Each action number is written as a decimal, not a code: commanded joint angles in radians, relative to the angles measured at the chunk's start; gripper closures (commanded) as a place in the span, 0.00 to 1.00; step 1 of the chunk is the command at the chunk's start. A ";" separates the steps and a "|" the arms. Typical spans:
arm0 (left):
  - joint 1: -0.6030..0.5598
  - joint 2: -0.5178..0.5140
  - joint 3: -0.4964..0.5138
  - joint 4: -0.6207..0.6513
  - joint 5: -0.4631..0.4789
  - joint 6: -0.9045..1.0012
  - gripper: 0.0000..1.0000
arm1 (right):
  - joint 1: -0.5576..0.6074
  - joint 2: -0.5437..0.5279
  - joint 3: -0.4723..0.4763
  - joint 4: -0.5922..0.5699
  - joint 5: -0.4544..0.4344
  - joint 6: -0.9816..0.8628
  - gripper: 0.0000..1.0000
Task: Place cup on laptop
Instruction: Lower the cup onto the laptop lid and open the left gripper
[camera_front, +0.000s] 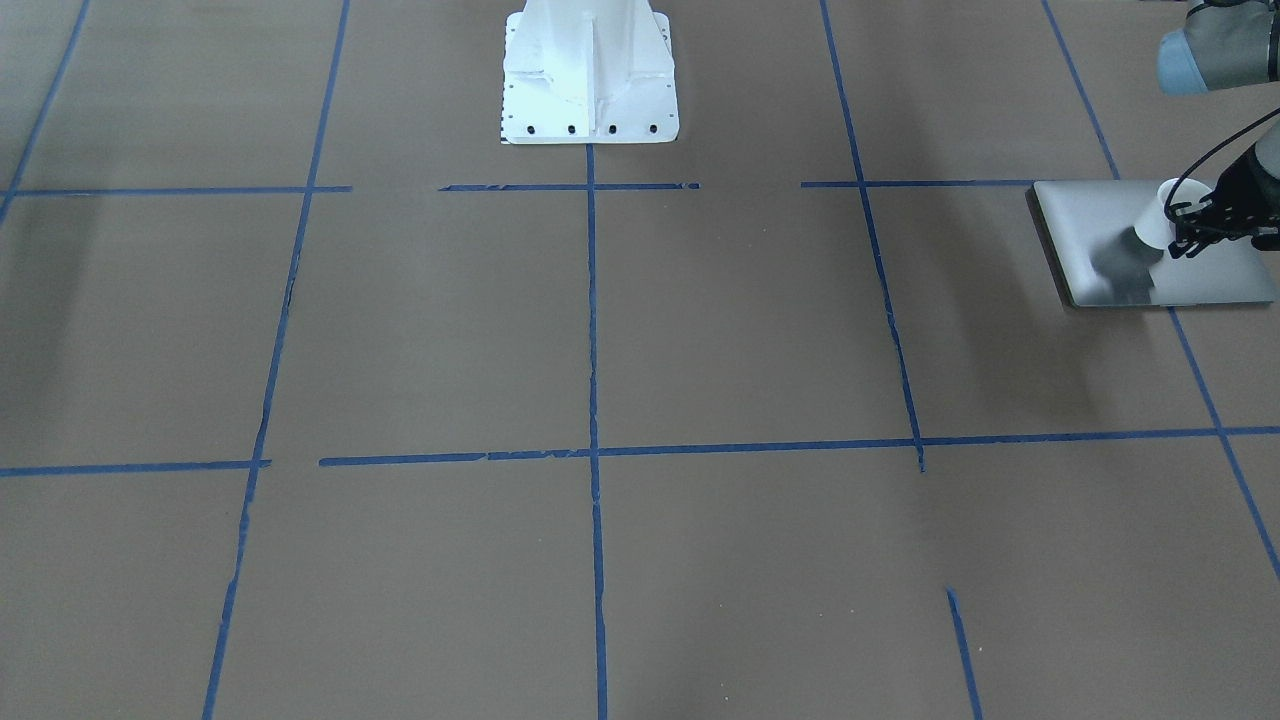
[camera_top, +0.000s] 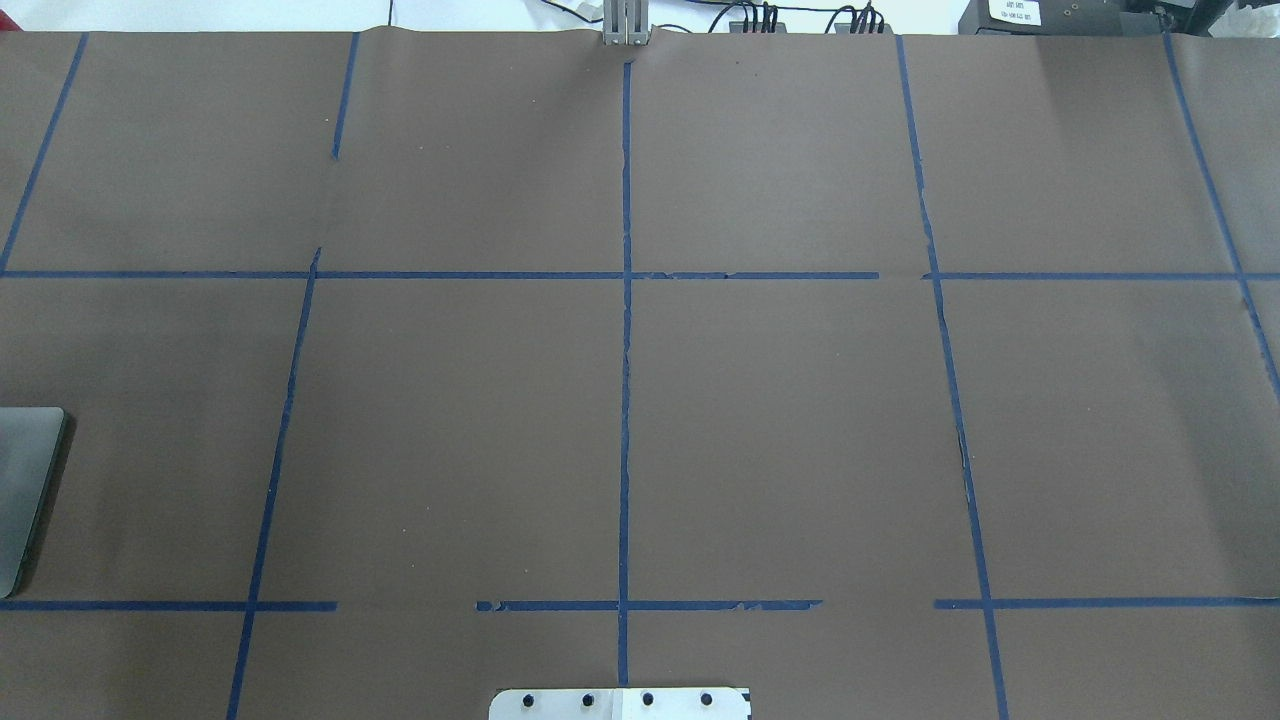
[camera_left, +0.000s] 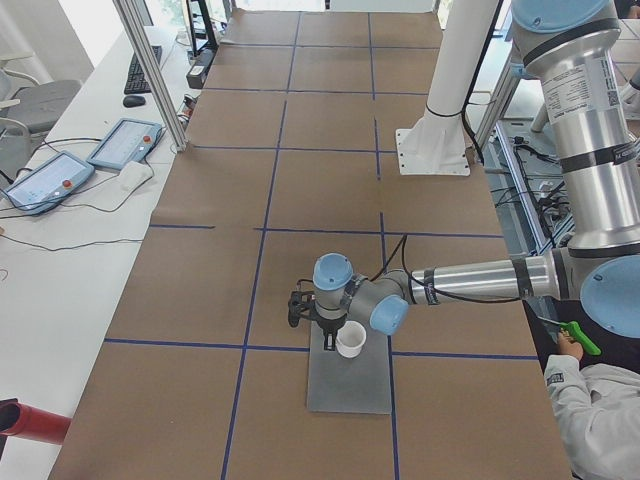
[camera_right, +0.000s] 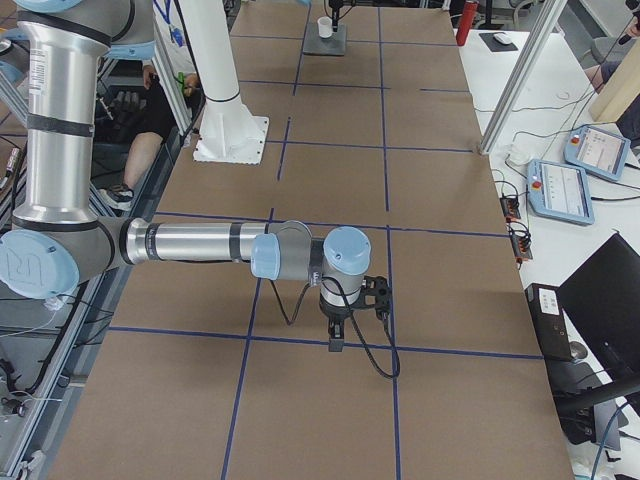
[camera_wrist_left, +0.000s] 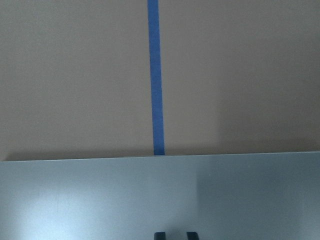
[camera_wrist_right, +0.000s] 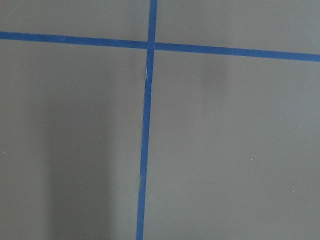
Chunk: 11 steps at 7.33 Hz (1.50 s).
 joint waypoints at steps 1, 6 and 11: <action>0.003 -0.005 0.018 -0.002 -0.001 0.003 0.96 | 0.000 0.000 0.000 0.000 0.000 0.000 0.00; -0.202 -0.006 -0.159 0.193 -0.045 0.255 0.00 | 0.000 0.000 0.000 -0.001 0.000 0.000 0.00; -0.500 -0.053 -0.341 0.670 -0.059 0.617 0.00 | 0.000 0.000 0.000 -0.001 0.000 0.000 0.00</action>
